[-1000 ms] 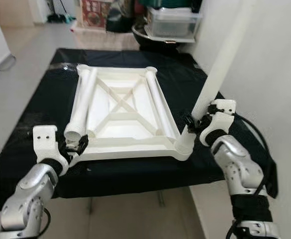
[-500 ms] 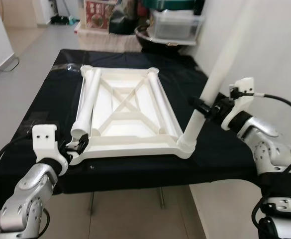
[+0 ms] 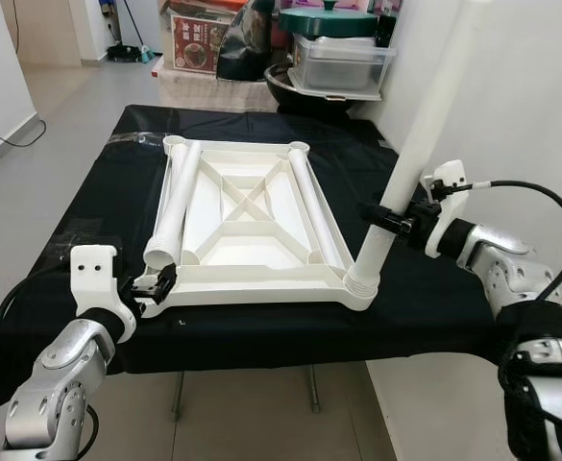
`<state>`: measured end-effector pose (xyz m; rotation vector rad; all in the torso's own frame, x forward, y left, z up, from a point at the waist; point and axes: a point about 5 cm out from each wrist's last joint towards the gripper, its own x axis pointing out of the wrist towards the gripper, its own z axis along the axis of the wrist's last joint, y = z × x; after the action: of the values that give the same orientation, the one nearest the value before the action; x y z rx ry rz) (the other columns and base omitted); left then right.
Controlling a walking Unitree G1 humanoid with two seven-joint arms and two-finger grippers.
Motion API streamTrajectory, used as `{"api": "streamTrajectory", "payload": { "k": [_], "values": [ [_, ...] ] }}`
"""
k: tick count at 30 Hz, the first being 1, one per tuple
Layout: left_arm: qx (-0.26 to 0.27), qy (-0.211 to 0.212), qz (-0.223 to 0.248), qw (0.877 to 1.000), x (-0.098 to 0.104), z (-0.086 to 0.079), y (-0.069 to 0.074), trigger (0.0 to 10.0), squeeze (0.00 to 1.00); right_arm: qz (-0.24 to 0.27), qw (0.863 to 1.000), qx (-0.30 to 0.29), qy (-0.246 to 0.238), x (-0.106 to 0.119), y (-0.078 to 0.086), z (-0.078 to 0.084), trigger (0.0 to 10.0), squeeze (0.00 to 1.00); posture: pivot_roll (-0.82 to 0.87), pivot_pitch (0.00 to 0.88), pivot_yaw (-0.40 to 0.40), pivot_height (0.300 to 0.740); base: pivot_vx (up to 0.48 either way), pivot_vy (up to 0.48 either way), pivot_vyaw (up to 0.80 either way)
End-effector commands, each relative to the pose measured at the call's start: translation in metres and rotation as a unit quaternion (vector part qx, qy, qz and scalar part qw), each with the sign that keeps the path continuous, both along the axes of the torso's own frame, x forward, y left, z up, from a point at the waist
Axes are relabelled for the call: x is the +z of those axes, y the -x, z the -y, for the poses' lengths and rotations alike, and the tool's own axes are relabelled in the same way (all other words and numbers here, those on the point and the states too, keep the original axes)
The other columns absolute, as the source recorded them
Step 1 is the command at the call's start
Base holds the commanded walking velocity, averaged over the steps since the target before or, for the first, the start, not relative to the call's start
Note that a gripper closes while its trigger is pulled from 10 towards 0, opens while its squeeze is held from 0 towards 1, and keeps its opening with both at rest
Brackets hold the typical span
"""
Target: Building children table
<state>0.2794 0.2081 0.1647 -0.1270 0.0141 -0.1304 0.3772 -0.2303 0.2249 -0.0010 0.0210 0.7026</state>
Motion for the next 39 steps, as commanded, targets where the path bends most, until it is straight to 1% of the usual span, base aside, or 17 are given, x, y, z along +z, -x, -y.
{"api": "streamTrajectory", "payload": {
  "k": [1, 5, 7, 8, 9, 12, 14, 16, 22, 23, 25, 26, 29, 30, 31, 34, 39],
  "values": [
    [-0.006, -0.004, 0.000, 1.000, 0.000, 0.004, 0.000, 10.0, 0.00, -0.005, 0.999, -0.034, -0.011, -0.005, -0.003, 0.004, 0.0, 0.00, 0.11, 0.000, -0.137, 0.740, 0.000, 0.000, 0.00],
    [-0.007, -0.004, 0.000, 1.000, 0.000, 0.004, 0.000, 10.0, 0.00, -0.025, 0.994, -0.101, -0.028, -0.017, -0.006, 0.009, 0.0, 0.00, 0.11, 0.000, -0.139, 0.740, 0.000, 0.000, 0.00],
    [-0.006, -0.005, -0.001, 1.000, 0.000, 0.003, 0.002, 10.0, 0.00, -0.063, 0.975, -0.211, -0.032, -0.032, -0.009, 0.015, 0.0, 0.00, 0.11, 0.000, -0.141, 0.740, 0.000, 0.000, 0.00],
    [-0.006, -0.005, -0.001, 1.000, 0.000, 0.003, 0.002, 10.0, 0.00, -0.063, 0.975, -0.211, -0.032, -0.032, -0.009, 0.015, 0.0, 0.00, 0.11, 0.000, -0.141, 0.740, 0.000, 0.000, 0.00],
    [-0.005, -0.005, -0.001, 1.000, 0.000, 0.002, 0.002, 10.0, 0.00, -0.086, 0.949, -0.301, -0.035, -0.040, -0.009, 0.020, 0.0, 0.00, 0.12, 0.000, -0.142, 0.740, 0.000, 0.000, 0.00],
    [-0.004, -0.006, -0.001, 1.000, 0.000, 0.001, 0.003, 10.0, 0.00, -0.108, 0.929, -0.351, -0.033, -0.048, -0.007, 0.013, 0.0, 0.00, 0.12, 0.000, -0.139, 0.740, 0.000, 0.000, 0.00],
    [-0.002, -0.006, -0.002, 1.000, 0.000, -0.001, 0.003, 10.0, 0.00, -0.117, 0.914, -0.387, -0.043, -0.054, 0.003, -0.018, 0.0, 0.00, 0.12, 0.000, -0.132, 0.740, 0.000, 0.000, 0.00],
    [-0.005, -0.004, -0.002, 1.000, 0.001, 0.001, 0.002, 10.0, 0.00, -0.139, 0.917, -0.369, -0.062, -0.059, 0.013, -0.063, 0.0, 0.00, 0.11, 0.000, -0.123, 0.740, 0.000, 0.000, 0.00],
    [-0.008, -0.004, -0.002, 1.000, 0.001, 0.003, 0.000, 10.0, 0.00, -0.150, 0.930, -0.329, -0.065, -0.058, 0.015, -0.101, 0.0, 0.00, 0.11, 0.000, -0.120, 0.740, 0.000, 0.000, 0.00],
    [-0.009, -0.004, -0.002, 1.000, 0.001, 0.005, -0.002, 10.0, 0.00, -0.148, 0.940, -0.302, -0.063, -0.055, 0.013, -0.115, 10.0, 0.00, 0.11, 0.000, -0.121, 0.740, 0.000, 0.000, 0.00],
    [-0.010, -0.003, 0.000, 1.000, 0.001, 0.006, -0.003, 10.0, 0.00, -0.135, 0.947, -0.284, -0.070, -0.047, 0.010, -0.121, 10.0, 0.00, 0.10, 0.000, -0.126, 0.740, 0.000, 0.000, 0.00],
    [-0.011, -0.002, 0.000, 1.000, 0.001, 0.007, -0.004, 10.0, 0.00, -0.116, 0.951, -0.275, -0.081, -0.038, 0.007, -0.118, 10.0, 1.00, 0.10, 0.000, -0.130, 0.740, 0.000, 0.000, 0.00],
    [-0.011, -0.001, 0.001, 1.000, 0.001, 0.007, -0.004, 10.0, 0.00, -0.103, 0.952, -0.273, -0.089, -0.032, 0.005, -0.114, 10.0, 1.00, 0.10, 0.000, -0.130, 0.740, 0.000, 0.000, 0.00],
    [-0.010, 0.000, 0.000, 1.000, 0.000, 0.007, -0.003, 10.0, 0.00, -0.085, 0.960, -0.249, -0.099, -0.021, 0.005, -0.104, 10.0, 0.87, 0.10, 0.000, -0.133, 0.740, 0.000, 0.000, 0.00],
    [-0.009, 0.002, 0.000, 1.000, -0.001, 0.007, -0.002, 10.0, 0.00, -0.070, 0.968, -0.216, -0.105, -0.012, 0.006, -0.097, 10.0, 0.00, 0.10, 0.000, -0.134, 0.740, 0.000, 0.000, 0.00],
    [-0.010, 0.004, 0.001, 1.000, -0.001, 0.008, -0.001, 10.0, 0.00, -0.029, 0.988, -0.095, -0.116, 0.006, 0.016, -0.075, 10.0, 0.00, 0.10, 0.000, -0.137, 0.740, 0.000, 0.000, 0.00],
    [-0.013, 0.005, 0.004, 1.000, 0.000, 0.009, -0.001, 10.0, 0.00, -0.003, 0.997, 0.003, -0.078, 0.007, 0.026, -0.066, 10.0, 0.00, 0.09, 0.000, -0.138, 0.740, 0.000, 0.000, 0.00]
  ]
}}
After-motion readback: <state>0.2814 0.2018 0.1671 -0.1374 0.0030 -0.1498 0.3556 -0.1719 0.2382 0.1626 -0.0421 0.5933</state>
